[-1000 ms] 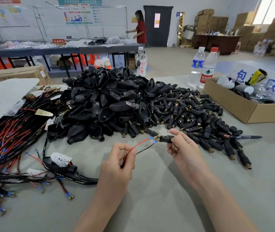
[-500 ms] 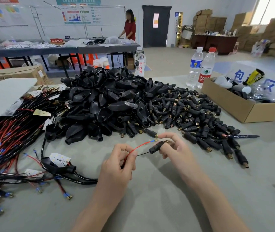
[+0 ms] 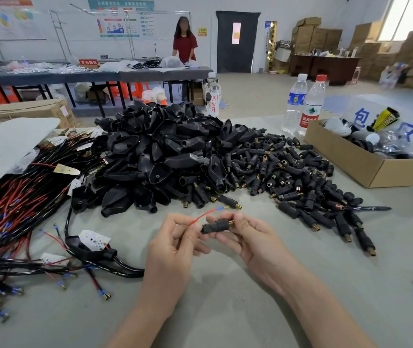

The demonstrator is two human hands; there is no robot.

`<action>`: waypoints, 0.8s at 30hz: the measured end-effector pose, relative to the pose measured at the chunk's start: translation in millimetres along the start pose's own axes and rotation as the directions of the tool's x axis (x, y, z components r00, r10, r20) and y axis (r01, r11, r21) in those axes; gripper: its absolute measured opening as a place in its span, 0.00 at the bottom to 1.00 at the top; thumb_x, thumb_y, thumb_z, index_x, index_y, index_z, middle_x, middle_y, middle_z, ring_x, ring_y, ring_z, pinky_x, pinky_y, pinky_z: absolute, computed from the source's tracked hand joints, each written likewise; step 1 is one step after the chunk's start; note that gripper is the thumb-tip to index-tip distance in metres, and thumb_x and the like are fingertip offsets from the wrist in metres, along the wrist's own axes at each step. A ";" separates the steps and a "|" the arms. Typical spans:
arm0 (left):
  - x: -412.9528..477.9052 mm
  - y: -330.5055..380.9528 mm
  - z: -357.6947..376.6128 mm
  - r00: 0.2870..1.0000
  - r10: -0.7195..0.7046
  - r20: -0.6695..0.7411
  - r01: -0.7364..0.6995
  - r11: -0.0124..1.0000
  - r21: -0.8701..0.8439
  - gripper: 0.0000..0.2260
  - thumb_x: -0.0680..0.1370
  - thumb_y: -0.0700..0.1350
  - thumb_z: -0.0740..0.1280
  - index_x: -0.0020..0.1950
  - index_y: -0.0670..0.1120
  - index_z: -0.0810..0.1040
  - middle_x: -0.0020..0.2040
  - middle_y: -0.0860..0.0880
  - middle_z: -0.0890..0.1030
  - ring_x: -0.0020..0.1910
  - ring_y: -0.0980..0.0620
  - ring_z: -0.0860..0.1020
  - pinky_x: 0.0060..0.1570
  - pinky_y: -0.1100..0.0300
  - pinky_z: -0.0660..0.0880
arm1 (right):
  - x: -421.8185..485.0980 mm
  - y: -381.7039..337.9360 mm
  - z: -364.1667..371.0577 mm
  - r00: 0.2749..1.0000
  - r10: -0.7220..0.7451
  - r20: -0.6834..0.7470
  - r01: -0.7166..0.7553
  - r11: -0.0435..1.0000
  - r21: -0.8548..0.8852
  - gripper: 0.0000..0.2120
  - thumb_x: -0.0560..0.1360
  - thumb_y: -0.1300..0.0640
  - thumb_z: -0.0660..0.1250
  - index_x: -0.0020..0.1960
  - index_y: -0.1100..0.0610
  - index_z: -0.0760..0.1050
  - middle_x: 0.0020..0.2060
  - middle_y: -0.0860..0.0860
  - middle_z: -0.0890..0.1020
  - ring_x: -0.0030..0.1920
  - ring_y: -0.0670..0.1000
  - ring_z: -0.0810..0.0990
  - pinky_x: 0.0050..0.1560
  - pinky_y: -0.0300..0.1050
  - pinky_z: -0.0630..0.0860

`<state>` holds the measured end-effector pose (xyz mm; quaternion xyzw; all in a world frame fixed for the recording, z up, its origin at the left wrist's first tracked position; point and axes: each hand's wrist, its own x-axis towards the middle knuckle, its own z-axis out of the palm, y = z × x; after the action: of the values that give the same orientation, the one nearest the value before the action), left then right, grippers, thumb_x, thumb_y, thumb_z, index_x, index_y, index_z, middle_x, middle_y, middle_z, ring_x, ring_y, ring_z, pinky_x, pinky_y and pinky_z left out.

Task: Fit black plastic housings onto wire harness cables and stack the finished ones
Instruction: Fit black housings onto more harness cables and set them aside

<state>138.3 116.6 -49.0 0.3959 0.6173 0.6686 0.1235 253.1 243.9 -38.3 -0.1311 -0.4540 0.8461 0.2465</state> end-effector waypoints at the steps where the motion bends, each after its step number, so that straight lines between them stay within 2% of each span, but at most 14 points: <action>1: 0.2 0.8 0.2 1.000 -0.008 0.009 0.008 1.000 -0.016 0.07 0.81 0.46 0.66 0.46 0.57 0.76 0.42 0.47 0.85 0.38 0.47 0.85 0.40 0.61 0.80 | 0.1 -0.2 -1.2 1.000 -0.009 -0.001 0.009 1.000 -0.015 0.19 0.80 0.54 0.59 0.60 0.69 0.76 0.58 0.63 0.83 0.55 0.58 0.85 0.51 0.39 0.81; 3: 1.1 2.6 0.8 0.999 -0.026 0.020 0.026 0.999 -0.032 0.04 0.79 0.47 0.67 0.45 0.56 0.77 0.42 0.47 0.85 0.40 0.48 0.85 0.42 0.62 0.79 | 0.0 -0.6 -1.8 1.000 -0.020 -0.009 0.020 1.000 -0.020 0.20 0.80 0.54 0.59 0.62 0.69 0.76 0.58 0.64 0.83 0.57 0.59 0.84 0.52 0.39 0.81; 5: 1.0 3.6 0.7 0.999 -0.031 0.024 0.033 0.998 -0.049 0.02 0.77 0.50 0.68 0.45 0.55 0.77 0.42 0.47 0.85 0.42 0.48 0.84 0.43 0.60 0.79 | 0.1 -1.2 -1.5 0.999 -0.032 -0.033 0.031 0.999 -0.017 0.18 0.79 0.53 0.61 0.58 0.65 0.80 0.56 0.63 0.84 0.54 0.57 0.85 0.49 0.39 0.81; 9: -1.1 8.9 -1.7 0.996 -0.029 0.089 0.031 0.999 -0.017 0.11 0.75 0.61 0.67 0.46 0.54 0.79 0.45 0.43 0.82 0.47 0.42 0.80 0.45 0.51 0.76 | 0.2 -3.1 -2.4 0.988 -0.087 -0.126 0.074 0.992 -0.100 0.16 0.77 0.49 0.63 0.50 0.56 0.86 0.50 0.59 0.86 0.47 0.53 0.86 0.47 0.41 0.82; 11: -0.9 13.4 -2.9 0.988 -0.062 0.144 0.062 0.998 0.007 0.15 0.74 0.64 0.65 0.46 0.53 0.80 0.49 0.43 0.83 0.47 0.48 0.80 0.37 0.58 0.74 | -0.3 -5.2 -4.6 0.975 -0.121 -0.185 0.094 0.985 -0.147 0.15 0.77 0.47 0.64 0.50 0.54 0.86 0.47 0.57 0.86 0.45 0.50 0.85 0.46 0.42 0.82; 12: -0.7 15.6 -4.1 0.984 -0.070 0.162 0.068 0.998 0.018 0.17 0.74 0.64 0.64 0.45 0.52 0.80 0.50 0.47 0.83 0.49 0.52 0.80 0.36 0.63 0.73 | -0.5 -6.3 -6.2 0.967 -0.138 -0.216 0.103 0.981 -0.166 0.15 0.76 0.46 0.64 0.50 0.53 0.86 0.47 0.57 0.86 0.45 0.50 0.84 0.46 0.43 0.82; 14: -1.2 19.4 -7.9 0.980 -0.085 0.180 0.085 0.996 0.008 0.20 0.77 0.66 0.60 0.42 0.51 0.80 0.55 0.55 0.83 0.54 0.59 0.80 0.41 0.69 0.74 | -1.1 -8.3 -9.4 0.947 -0.162 -0.276 0.109 0.975 -0.196 0.15 0.76 0.45 0.65 0.50 0.53 0.86 0.48 0.56 0.86 0.45 0.50 0.84 0.44 0.43 0.82; 16: -2.0 22.4 -12.1 0.971 -0.126 0.204 0.128 0.992 0.006 0.23 0.78 0.67 0.56 0.39 0.51 0.78 0.58 0.59 0.82 0.56 0.61 0.79 0.42 0.67 0.75 | -1.3 -9.2 -11.8 0.935 -0.168 -0.312 0.105 0.972 -0.210 0.15 0.78 0.46 0.63 0.50 0.53 0.86 0.48 0.56 0.87 0.45 0.51 0.85 0.42 0.42 0.81; 18: -1.4 22.7 -14.1 0.973 -0.108 0.202 0.101 0.994 0.045 0.21 0.78 0.65 0.58 0.35 0.52 0.76 0.56 0.56 0.82 0.54 0.57 0.80 0.47 0.67 0.74 | -0.7 -8.7 -12.7 0.930 -0.162 -0.330 0.095 0.973 -0.210 0.15 0.81 0.49 0.62 0.50 0.55 0.85 0.47 0.57 0.87 0.44 0.51 0.85 0.40 0.40 0.81; 21: -0.2 22.7 -13.2 0.981 -0.106 0.160 0.103 0.994 0.027 0.20 0.74 0.61 0.63 0.34 0.45 0.73 0.50 0.49 0.82 0.49 0.40 0.77 0.44 0.64 0.72 | 1.3 -6.9 -11.5 0.928 -0.151 -0.342 0.084 0.976 -0.202 0.14 0.83 0.53 0.60 0.51 0.59 0.82 0.44 0.56 0.87 0.41 0.49 0.85 0.40 0.37 0.81; 23: 0.3 20.6 -11.8 0.985 -0.114 0.126 0.115 0.993 0.002 0.20 0.73 0.56 0.66 0.33 0.41 0.70 0.49 0.48 0.82 0.45 0.40 0.77 0.43 0.61 0.71 | 2.2 -5.5 -11.5 0.929 -0.136 -0.345 0.086 0.984 -0.156 0.13 0.83 0.54 0.61 0.51 0.61 0.81 0.43 0.56 0.87 0.40 0.49 0.85 0.40 0.36 0.81; 24: 0.6 19.7 -11.1 0.987 -0.120 0.107 0.122 0.993 -0.005 0.19 0.74 0.53 0.66 0.33 0.40 0.69 0.48 0.49 0.82 0.44 0.42 0.77 0.41 0.63 0.71 | 2.5 -5.0 -11.4 0.931 -0.127 -0.342 0.090 0.988 -0.122 0.13 0.82 0.55 0.61 0.51 0.61 0.81 0.43 0.56 0.87 0.40 0.49 0.85 0.41 0.35 0.81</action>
<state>136.7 104.8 -29.8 0.3921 0.6290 0.6412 0.1987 257.5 255.6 -40.4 -0.2666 -0.4532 0.7696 0.3623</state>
